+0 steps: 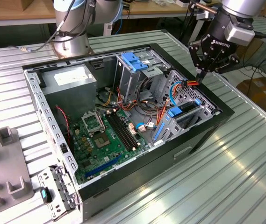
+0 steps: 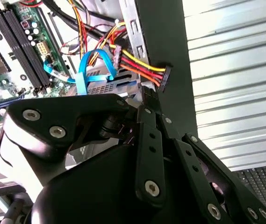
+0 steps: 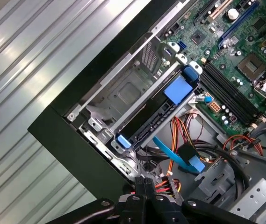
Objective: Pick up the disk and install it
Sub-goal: 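Insert the first disk wire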
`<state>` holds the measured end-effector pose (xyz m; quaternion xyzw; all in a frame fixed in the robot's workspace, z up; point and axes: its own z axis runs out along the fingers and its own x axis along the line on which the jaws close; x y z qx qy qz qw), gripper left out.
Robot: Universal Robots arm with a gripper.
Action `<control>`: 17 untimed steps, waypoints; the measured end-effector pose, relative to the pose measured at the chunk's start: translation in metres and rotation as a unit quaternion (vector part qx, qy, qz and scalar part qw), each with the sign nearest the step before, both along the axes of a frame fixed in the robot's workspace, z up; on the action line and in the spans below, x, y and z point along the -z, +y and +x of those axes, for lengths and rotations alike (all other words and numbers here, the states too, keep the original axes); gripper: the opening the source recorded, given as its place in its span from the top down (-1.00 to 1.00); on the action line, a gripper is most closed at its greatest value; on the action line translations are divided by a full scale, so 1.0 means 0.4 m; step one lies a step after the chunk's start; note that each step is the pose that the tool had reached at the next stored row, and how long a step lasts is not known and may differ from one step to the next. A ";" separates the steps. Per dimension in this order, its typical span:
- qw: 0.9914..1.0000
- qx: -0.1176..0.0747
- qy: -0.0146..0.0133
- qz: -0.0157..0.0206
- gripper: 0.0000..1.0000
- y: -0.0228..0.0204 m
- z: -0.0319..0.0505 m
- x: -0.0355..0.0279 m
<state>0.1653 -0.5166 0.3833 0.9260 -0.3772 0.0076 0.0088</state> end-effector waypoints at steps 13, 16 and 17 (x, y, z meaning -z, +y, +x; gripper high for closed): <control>0.999 -0.049 -0.006 0.000 0.50 0.026 0.028 0.015; 0.996 -0.085 -0.008 0.000 0.50 0.026 0.028 0.017; 0.996 -0.093 -0.009 0.000 0.50 0.026 0.028 0.019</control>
